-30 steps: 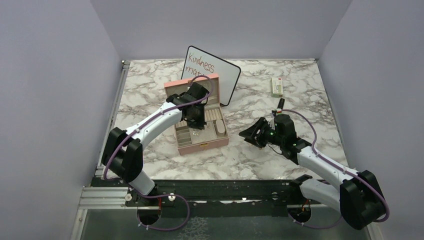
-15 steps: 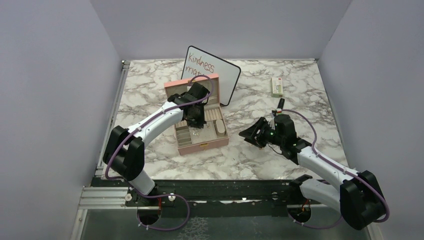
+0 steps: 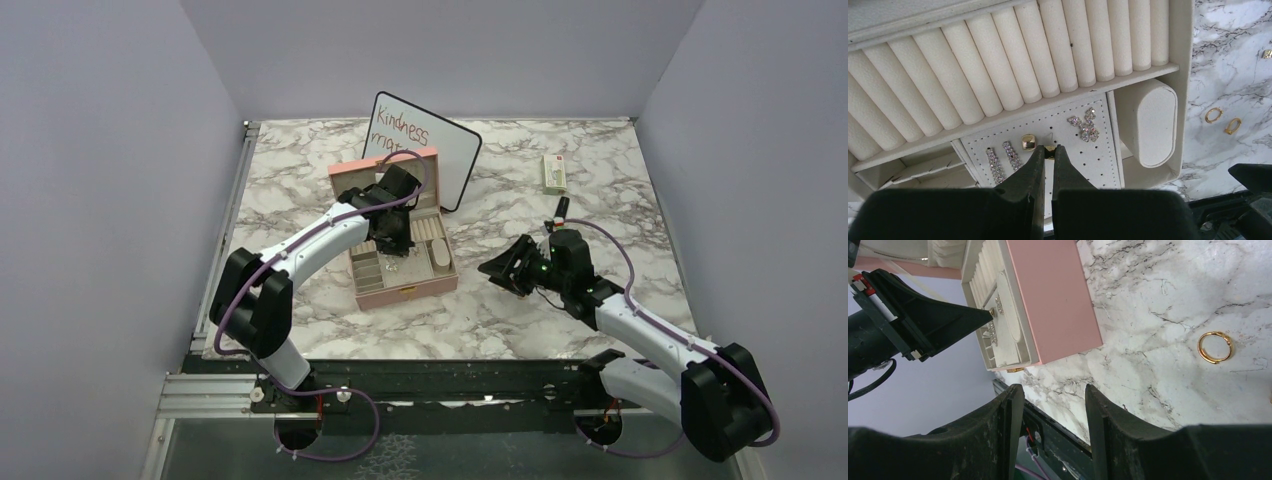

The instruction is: Organize the mixed jewelry

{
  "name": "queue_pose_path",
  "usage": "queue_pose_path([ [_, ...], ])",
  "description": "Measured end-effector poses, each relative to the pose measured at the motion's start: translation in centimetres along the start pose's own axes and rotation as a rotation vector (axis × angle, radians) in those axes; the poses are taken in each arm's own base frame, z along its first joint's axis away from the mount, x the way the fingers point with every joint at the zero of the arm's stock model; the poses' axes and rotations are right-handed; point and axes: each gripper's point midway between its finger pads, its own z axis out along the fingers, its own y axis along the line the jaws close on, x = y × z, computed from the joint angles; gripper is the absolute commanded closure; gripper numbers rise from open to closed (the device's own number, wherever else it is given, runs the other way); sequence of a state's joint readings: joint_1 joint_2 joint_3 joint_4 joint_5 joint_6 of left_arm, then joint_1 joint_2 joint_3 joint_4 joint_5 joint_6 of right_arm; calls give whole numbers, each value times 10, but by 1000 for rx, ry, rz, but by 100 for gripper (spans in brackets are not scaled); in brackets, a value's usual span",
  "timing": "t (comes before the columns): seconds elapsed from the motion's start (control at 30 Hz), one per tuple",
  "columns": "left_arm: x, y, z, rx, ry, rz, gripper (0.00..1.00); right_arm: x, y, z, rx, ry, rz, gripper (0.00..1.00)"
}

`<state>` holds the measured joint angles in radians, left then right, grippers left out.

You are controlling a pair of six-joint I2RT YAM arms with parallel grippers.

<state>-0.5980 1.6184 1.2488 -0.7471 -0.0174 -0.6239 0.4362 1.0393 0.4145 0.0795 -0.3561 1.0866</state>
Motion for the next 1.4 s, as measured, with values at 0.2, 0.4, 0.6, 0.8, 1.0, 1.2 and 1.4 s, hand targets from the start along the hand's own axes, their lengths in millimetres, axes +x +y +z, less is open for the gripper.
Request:
queue_pose_path([
  [0.2, 0, 0, 1, -2, 2, -1, 96, 0, 0, 0, 1, 0, 0, 47],
  [0.4, 0, 1, 2, -6, 2, -1, 96, 0, 0, 0, 1, 0, 0, 47],
  [0.6, -1, 1, 4, -11, -3, -4, 96, 0, 0, 0, 1, 0, 0, 47],
  [0.8, -2, 2, 7, -20, -6, -7, 96, 0, 0, 0, 1, 0, 0, 47],
  [1.0, -3, 3, 7, -24, -9, -9, 84, 0, 0, 0, 1, 0, 0, 47],
  [1.2, -4, 2, 7, -22, -11, -13, 74, 0, 0, 0, 1, 0, 0, 47],
  [1.4, -4, 0, 7, -16, -14, -19, 71, 0, 0, 0, 0, 0, 0, 47],
])
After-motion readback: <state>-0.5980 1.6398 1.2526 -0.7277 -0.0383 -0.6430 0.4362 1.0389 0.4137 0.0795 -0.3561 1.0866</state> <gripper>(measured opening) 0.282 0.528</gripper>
